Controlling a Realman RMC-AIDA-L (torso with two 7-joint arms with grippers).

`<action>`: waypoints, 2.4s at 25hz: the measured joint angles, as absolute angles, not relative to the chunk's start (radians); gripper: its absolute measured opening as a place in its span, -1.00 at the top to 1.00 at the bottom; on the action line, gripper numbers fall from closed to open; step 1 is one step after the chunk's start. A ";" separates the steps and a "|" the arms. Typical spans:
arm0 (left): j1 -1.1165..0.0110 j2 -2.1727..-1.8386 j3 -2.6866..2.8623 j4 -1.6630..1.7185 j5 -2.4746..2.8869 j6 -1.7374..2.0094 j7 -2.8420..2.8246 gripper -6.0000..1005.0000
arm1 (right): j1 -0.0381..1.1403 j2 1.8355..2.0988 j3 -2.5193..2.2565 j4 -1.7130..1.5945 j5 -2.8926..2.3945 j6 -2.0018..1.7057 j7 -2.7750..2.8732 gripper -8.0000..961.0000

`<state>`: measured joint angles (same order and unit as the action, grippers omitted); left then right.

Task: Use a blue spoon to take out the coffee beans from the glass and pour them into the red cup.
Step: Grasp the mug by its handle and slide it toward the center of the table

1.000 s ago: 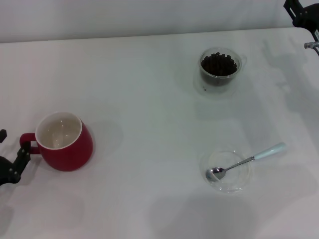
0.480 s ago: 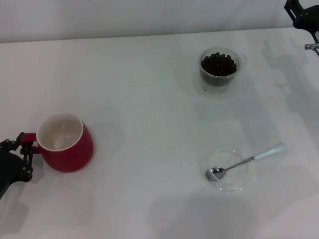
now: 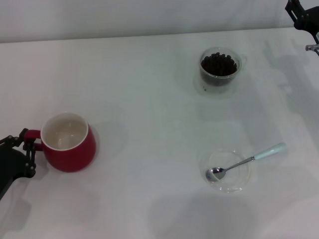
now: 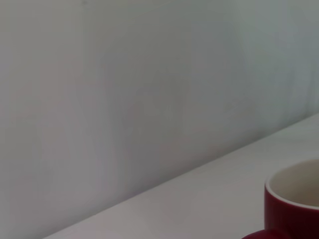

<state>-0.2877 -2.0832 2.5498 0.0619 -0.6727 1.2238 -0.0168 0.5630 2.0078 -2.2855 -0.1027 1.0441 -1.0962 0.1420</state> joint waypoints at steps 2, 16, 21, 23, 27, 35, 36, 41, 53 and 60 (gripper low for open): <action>-0.288 -2.084 2.549 0.070 -0.674 1.224 -0.017 0.77 | 0.563 2.008 -2.286 -0.103 1.044 -1.095 0.141 -0.66; -0.313 -2.089 2.553 0.175 -0.667 1.145 0.024 0.79 | 0.564 2.008 -2.286 -0.103 1.039 -1.096 0.144 -0.66; -0.327 -2.090 2.555 0.191 -0.652 1.122 0.024 0.79 | 0.563 2.008 -2.286 -0.104 1.038 -1.098 0.146 -0.66; -0.328 -2.092 2.555 0.203 -0.646 1.114 0.024 0.79 | 0.563 2.008 -2.286 -0.106 1.038 -1.098 0.146 -0.66; -0.331 -2.092 2.556 0.224 -0.632 1.091 0.025 0.79 | 0.563 2.008 -2.287 -0.106 1.038 -1.098 0.146 -0.66; -0.339 -2.094 2.579 0.255 -0.604 1.047 0.025 0.79 | 0.562 2.009 -2.291 -0.113 1.038 -1.099 0.147 -0.66; -0.339 -2.094 2.581 0.255 -0.604 1.046 0.024 0.79 | 0.562 2.009 -2.292 -0.114 1.038 -1.099 0.147 -0.66; -0.336 -2.092 2.582 0.261 -0.603 1.046 0.020 0.80 | 0.565 2.009 -2.296 -0.115 1.038 -1.100 0.147 -0.66; -0.331 -2.090 2.572 0.262 -0.618 1.045 0.013 0.57 | 0.570 2.010 -2.298 -0.117 1.035 -1.100 0.147 -0.66; -0.326 -2.093 2.576 0.265 -0.666 1.045 -0.001 0.12 | 0.567 2.011 -2.298 -0.118 1.035 -1.100 0.147 -0.66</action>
<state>-0.3260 -2.0930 2.5759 0.2649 -0.6660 1.0446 -0.0011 0.5671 2.0109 -2.2979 -0.1182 1.0353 -1.0998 0.1473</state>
